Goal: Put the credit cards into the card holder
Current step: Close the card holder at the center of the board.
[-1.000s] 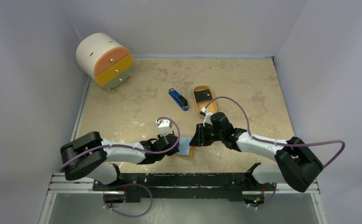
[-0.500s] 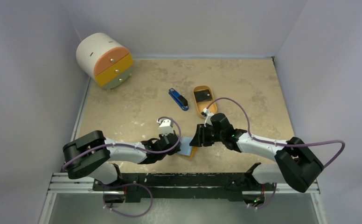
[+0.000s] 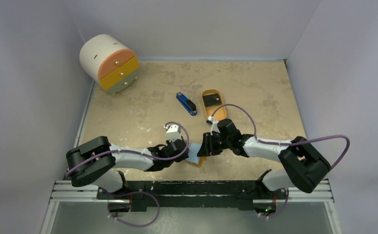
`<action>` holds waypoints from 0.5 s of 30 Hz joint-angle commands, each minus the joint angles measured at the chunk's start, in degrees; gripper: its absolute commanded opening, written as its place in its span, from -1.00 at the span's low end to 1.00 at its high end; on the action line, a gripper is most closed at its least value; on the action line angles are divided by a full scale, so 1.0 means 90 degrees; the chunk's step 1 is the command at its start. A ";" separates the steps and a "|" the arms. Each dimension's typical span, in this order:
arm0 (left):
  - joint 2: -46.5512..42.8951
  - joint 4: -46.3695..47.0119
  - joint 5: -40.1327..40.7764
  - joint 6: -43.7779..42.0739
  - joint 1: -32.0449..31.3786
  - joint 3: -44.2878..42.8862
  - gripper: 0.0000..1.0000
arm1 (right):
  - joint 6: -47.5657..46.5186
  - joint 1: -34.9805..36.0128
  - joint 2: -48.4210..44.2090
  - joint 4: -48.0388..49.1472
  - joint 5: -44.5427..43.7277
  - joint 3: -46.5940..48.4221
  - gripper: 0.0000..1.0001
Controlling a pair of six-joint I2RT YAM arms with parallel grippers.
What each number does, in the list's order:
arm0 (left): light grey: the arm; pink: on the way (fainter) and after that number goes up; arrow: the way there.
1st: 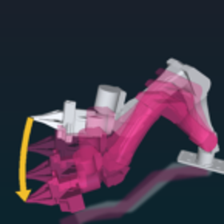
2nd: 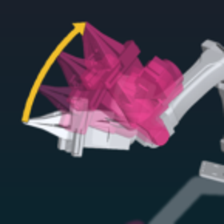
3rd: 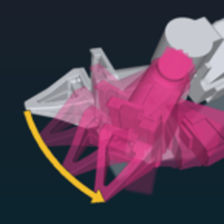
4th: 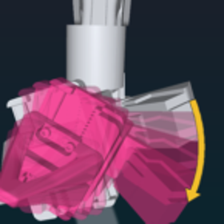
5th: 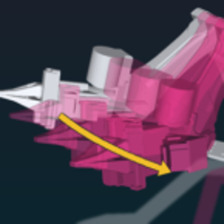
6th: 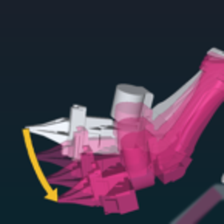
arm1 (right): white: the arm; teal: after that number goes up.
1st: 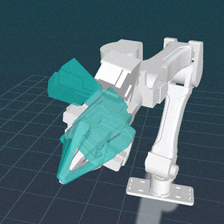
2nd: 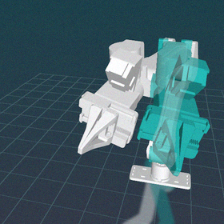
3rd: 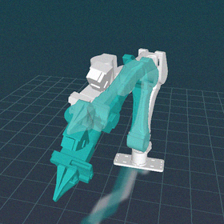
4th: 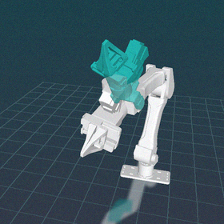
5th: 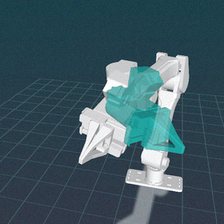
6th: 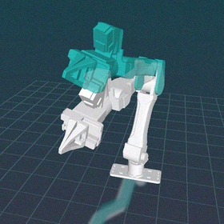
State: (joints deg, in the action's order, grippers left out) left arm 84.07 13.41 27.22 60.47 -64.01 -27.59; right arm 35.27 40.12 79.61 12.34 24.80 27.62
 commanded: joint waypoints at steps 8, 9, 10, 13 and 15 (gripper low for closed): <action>0.0360 -0.0374 -0.0037 0.0206 0.0103 0.0212 -0.90 | -0.0695 0.0063 0.0007 -0.0045 0.1088 -0.0177 -0.06; 0.0391 -0.0381 -0.0037 0.0235 0.0112 0.0208 -0.90 | -0.0759 0.0098 0.0019 -0.0110 0.1131 -0.0173 -0.06; 0.0424 -0.0393 -0.0030 0.0265 0.0135 0.0214 -0.90 | -0.0805 0.0132 0.0014 -0.0178 0.1149 -0.0177 -0.07; 0.0536 -0.0409 -0.0046 0.0343 0.0178 0.0207 -0.91 | -0.0870 0.0183 -0.0149 -0.0354 0.1166 -0.0256 -0.09; 0.0595 -0.0384 -0.0072 0.0375 0.0188 0.0208 -0.91 | -0.0850 0.0182 -0.0344 -0.0442 0.1161 -0.0336 -0.10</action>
State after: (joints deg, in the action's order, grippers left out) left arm 86.13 16.47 27.24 63.31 -63.13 -27.55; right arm 29.65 41.28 79.33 11.49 32.71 26.11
